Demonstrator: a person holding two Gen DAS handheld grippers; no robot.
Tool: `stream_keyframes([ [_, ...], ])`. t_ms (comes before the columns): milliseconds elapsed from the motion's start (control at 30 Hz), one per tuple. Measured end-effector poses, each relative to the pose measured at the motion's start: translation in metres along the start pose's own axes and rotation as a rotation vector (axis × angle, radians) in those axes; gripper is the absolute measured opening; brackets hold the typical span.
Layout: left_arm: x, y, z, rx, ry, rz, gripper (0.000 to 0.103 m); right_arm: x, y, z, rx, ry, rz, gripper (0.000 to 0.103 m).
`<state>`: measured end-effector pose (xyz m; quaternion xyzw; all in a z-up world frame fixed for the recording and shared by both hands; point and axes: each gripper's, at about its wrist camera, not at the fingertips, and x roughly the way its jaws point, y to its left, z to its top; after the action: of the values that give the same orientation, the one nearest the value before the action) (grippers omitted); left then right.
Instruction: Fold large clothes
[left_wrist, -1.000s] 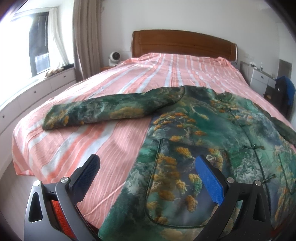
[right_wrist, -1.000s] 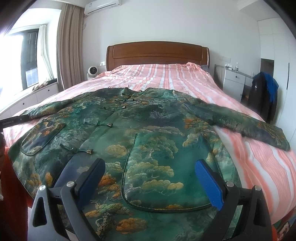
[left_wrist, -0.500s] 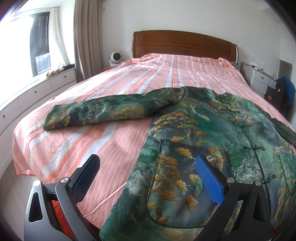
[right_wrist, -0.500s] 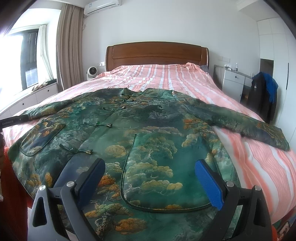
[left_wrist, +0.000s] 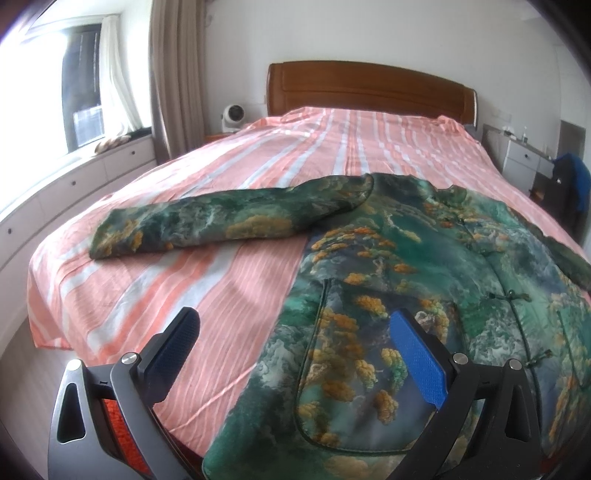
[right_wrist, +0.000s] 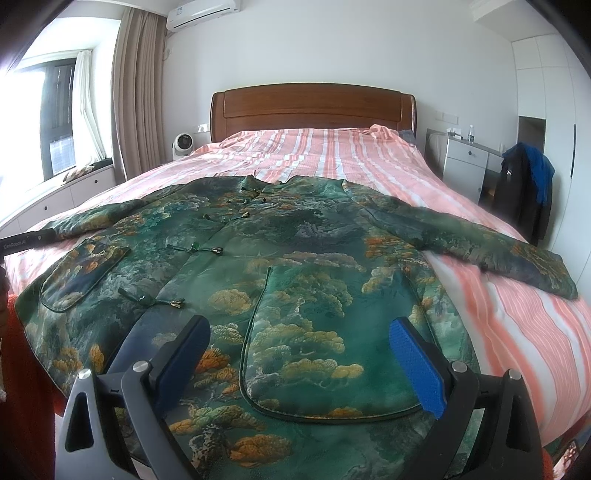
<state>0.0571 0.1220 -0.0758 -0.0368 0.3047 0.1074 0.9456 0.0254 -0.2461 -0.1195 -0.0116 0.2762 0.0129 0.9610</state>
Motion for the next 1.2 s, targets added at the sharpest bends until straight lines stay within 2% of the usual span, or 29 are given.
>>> stream_keyframes([
  [1200,0.0004,0.0009,0.0002,0.001,-0.005,0.009,0.102,-0.0004,-0.0012,-0.0002,0.005,0.003,-0.001,0.097],
])
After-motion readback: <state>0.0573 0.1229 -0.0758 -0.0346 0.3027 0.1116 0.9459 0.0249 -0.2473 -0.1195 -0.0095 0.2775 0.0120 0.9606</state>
